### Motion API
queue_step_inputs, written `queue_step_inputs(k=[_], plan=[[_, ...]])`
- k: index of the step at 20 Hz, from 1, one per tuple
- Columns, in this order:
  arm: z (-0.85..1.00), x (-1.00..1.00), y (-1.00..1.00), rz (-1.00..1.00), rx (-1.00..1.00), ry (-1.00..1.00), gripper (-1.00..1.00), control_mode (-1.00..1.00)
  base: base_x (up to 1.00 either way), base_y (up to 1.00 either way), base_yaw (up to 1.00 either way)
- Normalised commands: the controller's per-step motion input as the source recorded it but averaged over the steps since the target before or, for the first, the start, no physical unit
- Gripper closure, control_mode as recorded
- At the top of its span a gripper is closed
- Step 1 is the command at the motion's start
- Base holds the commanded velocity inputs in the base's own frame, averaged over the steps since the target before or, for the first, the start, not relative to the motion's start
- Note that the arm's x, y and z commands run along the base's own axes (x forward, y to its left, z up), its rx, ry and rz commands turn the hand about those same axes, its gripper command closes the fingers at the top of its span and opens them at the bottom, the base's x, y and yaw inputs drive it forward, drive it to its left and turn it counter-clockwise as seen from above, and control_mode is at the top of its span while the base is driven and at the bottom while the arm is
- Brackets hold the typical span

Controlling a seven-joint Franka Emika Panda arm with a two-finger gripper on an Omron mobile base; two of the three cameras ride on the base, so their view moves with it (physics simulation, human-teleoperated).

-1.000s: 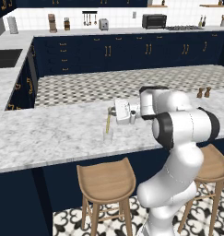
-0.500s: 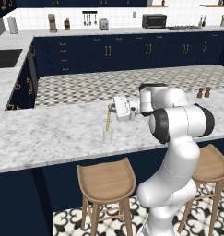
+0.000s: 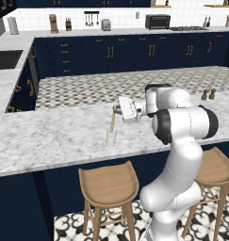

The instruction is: Take a straw from the drawer in front and place it inside the glass cup on the dining counter.

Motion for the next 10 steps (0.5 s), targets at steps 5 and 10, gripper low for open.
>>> queue_step_inputs(k=[5,10], plan=[[0.0,-0.01,0.0,0.07,0.0,0.0,1.0,-1.0,0.0,0.0,0.0],[0.0,-0.13,0.0,0.11,0.0,0.0,1.0,-1.0,0.0,0.0,0.0]])
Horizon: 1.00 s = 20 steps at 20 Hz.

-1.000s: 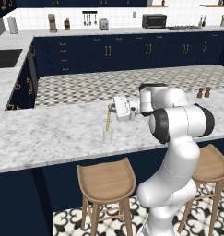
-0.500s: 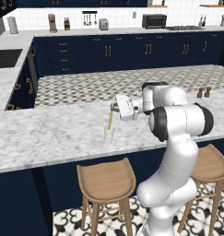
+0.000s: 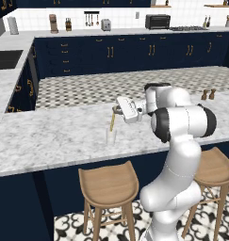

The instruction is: Take a straw from the drawer in front and place it inside the glass cup on the dining counter.

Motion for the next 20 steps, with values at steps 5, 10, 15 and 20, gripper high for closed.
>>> queue_step_inputs(k=[5,10,15,20], plan=[[0.04,-0.11,0.0,0.08,0.0,0.0,1.0,-1.0,0.0,0.0,0.0],[0.16,-0.03,0.0,0.06,0.0,0.0,1.0,-1.0,0.0,0.0,0.0],[-0.15,0.03,0.0,0.05,0.0,0.0,1.0,-1.0,0.0,0.0,0.0],[-0.35,0.14,0.0,0.06,0.0,0.0,1.0,-1.0,0.0,0.0,0.0]])
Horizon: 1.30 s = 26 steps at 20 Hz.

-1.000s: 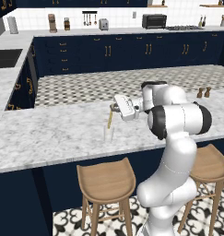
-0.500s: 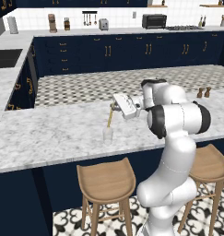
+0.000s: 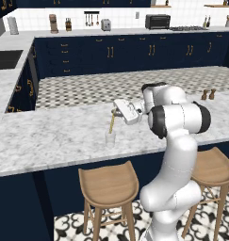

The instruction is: Take a straw from the drawer in front and place it inside the glass cup on the dining counter.

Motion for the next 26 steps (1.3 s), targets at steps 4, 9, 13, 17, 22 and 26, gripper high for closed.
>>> queue_step_inputs(k=[4,9,13,17,22,26], plan=[[-0.18,0.24,-0.02,0.07,0.0,0.0,1.0,-1.0,0.0,0.0,0.0],[-0.22,0.2,-0.03,0.07,0.0,0.0,1.0,-1.0,0.0,0.0,0.0],[-0.22,0.09,-0.04,0.04,0.0,0.0,1.0,-1.0,0.0,0.0,0.0],[-0.16,0.08,-0.05,0.05,0.0,0.0,1.0,-1.0,0.0,0.0,0.0],[-0.06,-0.07,-0.02,0.01,0.0,0.0,-1.0,-1.0,0.0,0.0,0.0],[0.0,-0.07,-0.01,0.0,0.0,0.0,-1.0,-1.0,0.0,0.0,0.0]])
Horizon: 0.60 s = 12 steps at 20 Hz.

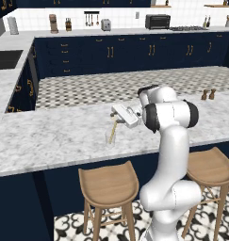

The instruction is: Take a straw from the drawer in front and place it inside the glass cup on the dining counter.

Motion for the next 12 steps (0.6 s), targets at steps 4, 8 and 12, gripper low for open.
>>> queue_step_inputs(k=[4,8,12], plan=[[0.08,0.0,0.0,0.0,0.0,0.0,-1.0,-1.0,0.0,0.0,0.0],[0.37,-0.03,0.0,0.0,0.0,0.0,-1.0,-1.0,0.0,0.0,0.0],[0.53,-0.19,0.0,0.0,0.0,-0.01,-1.0,-1.0,0.0,0.0,0.0]])
